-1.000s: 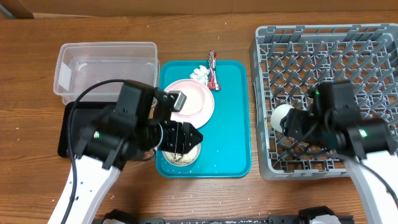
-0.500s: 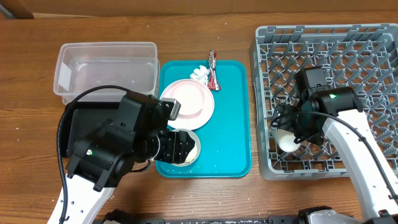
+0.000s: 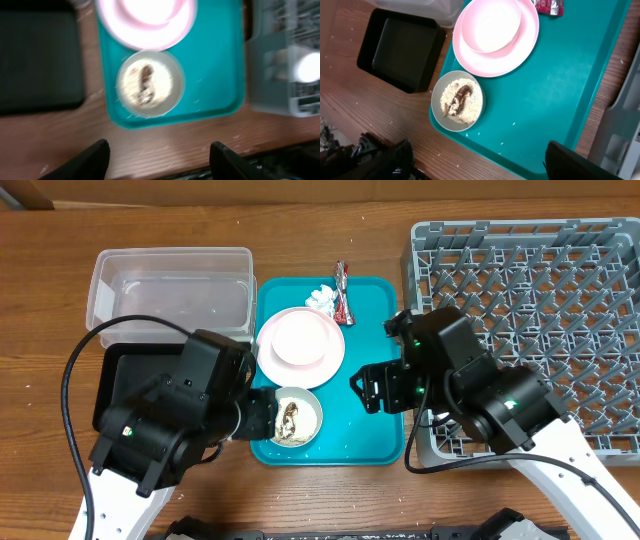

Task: Sort waste into correct bins and load items into the dishwasher
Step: 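Grasp the white bowl of rice scraps with the left gripper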

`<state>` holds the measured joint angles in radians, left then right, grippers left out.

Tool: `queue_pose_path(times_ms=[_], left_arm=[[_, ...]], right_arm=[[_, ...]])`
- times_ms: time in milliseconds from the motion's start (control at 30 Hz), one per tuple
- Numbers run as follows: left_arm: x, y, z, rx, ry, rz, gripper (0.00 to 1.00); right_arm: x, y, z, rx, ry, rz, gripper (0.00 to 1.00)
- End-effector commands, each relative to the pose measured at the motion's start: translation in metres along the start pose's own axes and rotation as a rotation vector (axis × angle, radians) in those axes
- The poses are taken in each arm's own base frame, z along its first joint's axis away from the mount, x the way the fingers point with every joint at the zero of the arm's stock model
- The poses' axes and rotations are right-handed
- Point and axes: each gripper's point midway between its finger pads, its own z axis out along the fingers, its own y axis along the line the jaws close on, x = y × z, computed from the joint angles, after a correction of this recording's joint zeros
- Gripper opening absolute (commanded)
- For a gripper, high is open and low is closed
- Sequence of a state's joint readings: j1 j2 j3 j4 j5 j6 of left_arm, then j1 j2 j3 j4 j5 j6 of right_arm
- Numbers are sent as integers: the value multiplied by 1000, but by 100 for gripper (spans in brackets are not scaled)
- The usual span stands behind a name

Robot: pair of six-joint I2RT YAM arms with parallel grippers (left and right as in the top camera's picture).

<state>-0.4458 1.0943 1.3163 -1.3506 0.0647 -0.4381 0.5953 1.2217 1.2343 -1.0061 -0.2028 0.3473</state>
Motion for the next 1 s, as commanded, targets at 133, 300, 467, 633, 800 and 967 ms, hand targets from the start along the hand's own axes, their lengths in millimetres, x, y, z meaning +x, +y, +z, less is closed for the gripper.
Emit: queue_pose_path(times_ms=[133,300,467,633,800,967], left_arm=[[3,41,20,-238,9,-75,65],[8,-7,76,5,70,41,59],[9,-38,119,1,77,163,61],[21,-54,169,-109,119,251,60],[39,-62,210,-118,208,281,52],[54,-51,229,-191,269,222,32]], right_arm=[[-9,-14,-7,97,-62,109,86],[-21,-15,-42,81,-181,123,89],[-30,-15,-85,55,-335,130,98],[-21,-14,-102,39,-362,144,100],[-9,-20,-96,65,-303,158,100],[-3,-25,-86,92,-252,167,100]])
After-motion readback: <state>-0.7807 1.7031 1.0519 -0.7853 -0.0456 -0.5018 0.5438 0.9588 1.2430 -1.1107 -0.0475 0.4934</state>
